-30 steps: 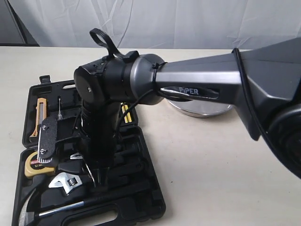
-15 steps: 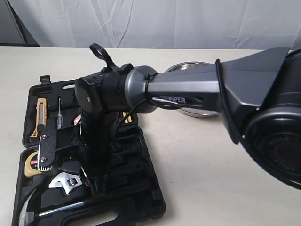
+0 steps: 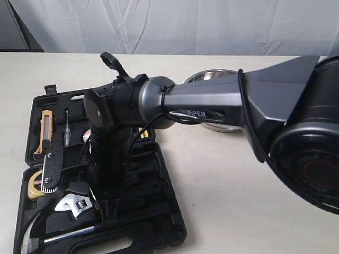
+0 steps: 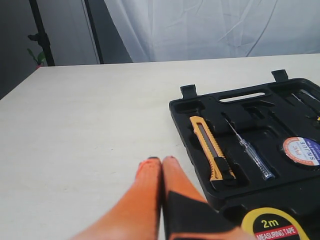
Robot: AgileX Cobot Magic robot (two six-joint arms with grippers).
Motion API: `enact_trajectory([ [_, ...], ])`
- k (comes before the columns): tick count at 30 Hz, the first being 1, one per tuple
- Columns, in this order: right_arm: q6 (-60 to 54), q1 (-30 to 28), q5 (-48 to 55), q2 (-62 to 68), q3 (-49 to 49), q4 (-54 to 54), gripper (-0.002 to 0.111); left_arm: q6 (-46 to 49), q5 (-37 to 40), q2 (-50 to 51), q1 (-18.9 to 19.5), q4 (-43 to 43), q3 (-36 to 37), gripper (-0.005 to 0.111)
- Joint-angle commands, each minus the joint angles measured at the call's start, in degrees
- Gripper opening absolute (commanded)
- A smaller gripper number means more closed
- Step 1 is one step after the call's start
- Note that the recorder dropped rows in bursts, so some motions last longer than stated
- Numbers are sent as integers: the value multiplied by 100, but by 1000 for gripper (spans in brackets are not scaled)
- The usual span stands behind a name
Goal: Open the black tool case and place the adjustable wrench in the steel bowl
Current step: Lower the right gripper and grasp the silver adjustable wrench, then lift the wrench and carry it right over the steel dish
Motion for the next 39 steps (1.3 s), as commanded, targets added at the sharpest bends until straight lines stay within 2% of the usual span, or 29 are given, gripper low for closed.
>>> enact_trajectory([
  [1,108,-19,-178,-279,27,66,-1,-9,-28,-22,11,22,9,0],
  [22,118,-19,-390,-675,27,430,-1,-9,-28,-22,11,22,9,0],
  [29,1015,-100,-501,-897,27,-152,-1,-9,-28,-22,11,22,9,0],
  [34,1565,-673,-657,-1070,27,-129,-1,-9,-28,-22,11,22,9,0],
  [39,2120,-1930,-889,-1221,27,37,-1,-9,-28,-22,11,22,9,0],
])
